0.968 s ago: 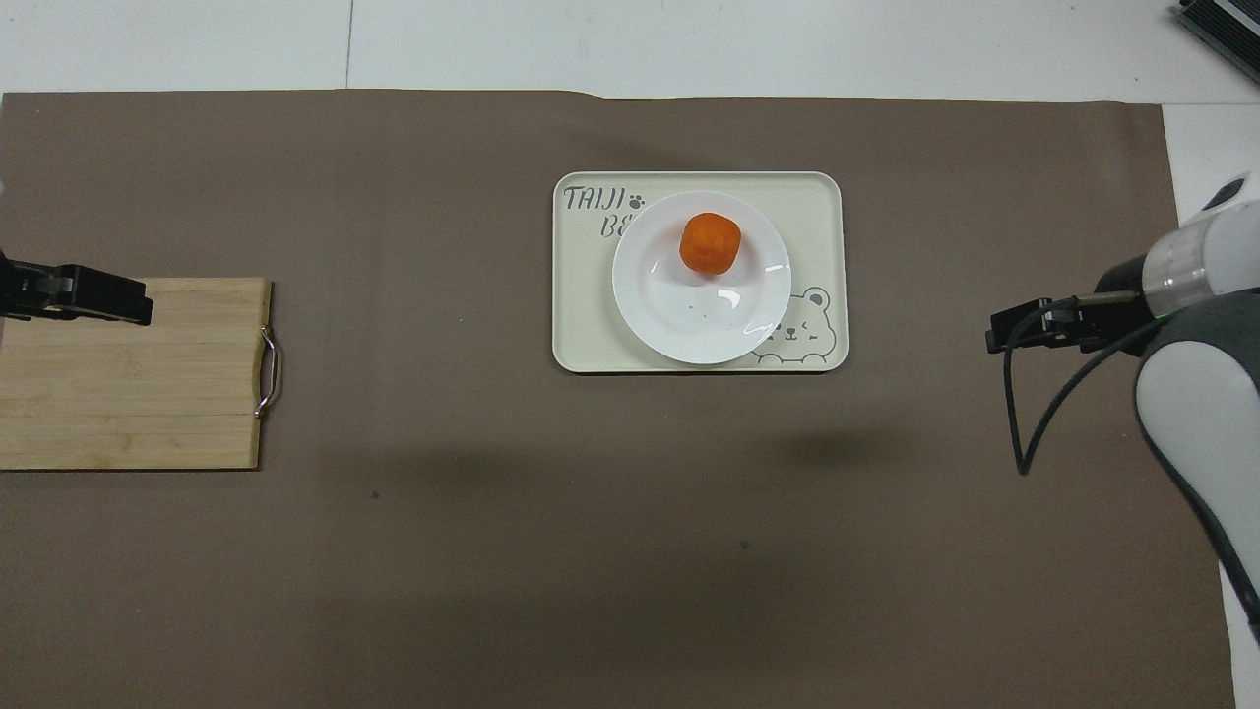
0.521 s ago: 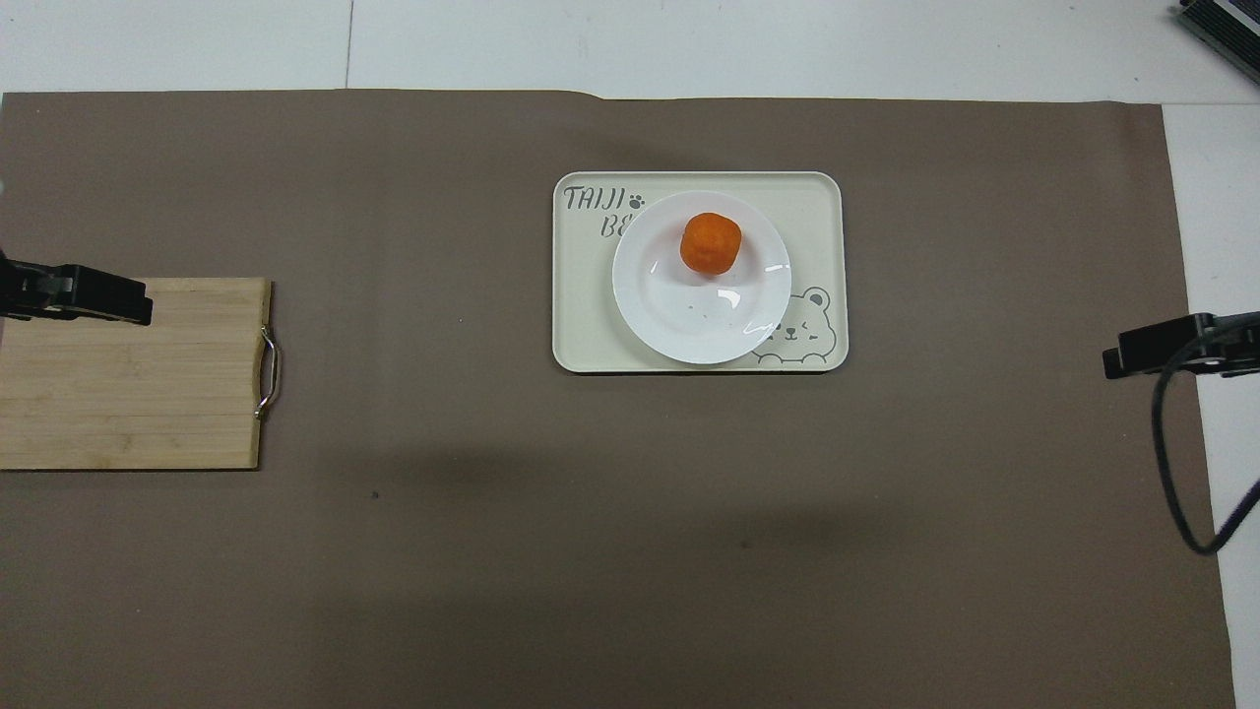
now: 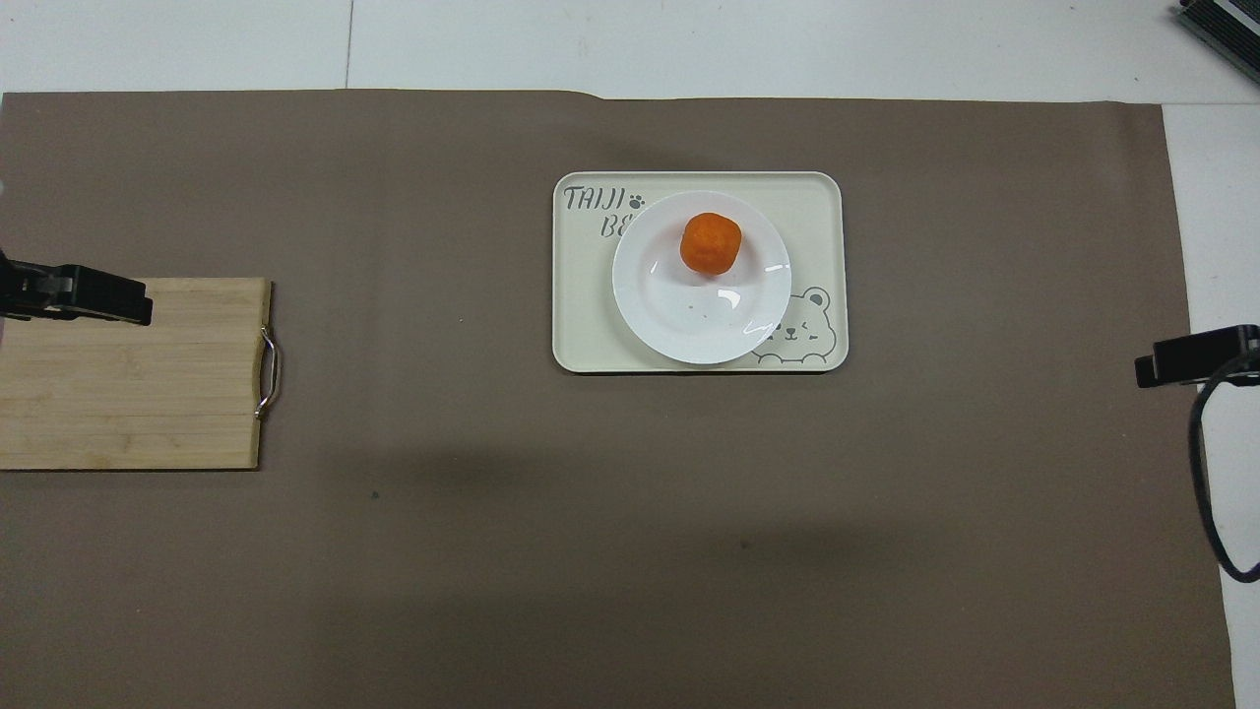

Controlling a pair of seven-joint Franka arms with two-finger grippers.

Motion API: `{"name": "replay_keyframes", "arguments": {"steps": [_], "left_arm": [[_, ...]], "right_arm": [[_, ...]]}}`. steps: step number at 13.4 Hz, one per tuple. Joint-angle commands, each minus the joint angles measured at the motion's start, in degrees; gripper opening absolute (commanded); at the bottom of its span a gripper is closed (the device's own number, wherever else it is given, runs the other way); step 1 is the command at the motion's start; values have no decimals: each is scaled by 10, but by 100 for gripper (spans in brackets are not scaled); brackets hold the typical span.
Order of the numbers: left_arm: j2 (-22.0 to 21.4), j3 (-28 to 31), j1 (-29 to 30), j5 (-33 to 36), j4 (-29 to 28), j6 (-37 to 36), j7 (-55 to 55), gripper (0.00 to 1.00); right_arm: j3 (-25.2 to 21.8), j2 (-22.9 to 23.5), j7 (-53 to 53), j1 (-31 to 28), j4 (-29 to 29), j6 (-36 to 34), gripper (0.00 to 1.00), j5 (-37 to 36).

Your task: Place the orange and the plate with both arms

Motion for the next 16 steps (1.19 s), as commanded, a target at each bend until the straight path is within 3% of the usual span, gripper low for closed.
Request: {"name": "replay_keyframes", "arguments": {"steps": [1, 16], "left_arm": [[1, 4, -1, -2, 7, -10, 7, 100], [1, 4, -1, -2, 7, -10, 7, 100]], "right_arm": [[3, -15, 6, -2, -18, 13, 100, -19], [3, -12, -10, -2, -20, 17, 100, -29]]}}
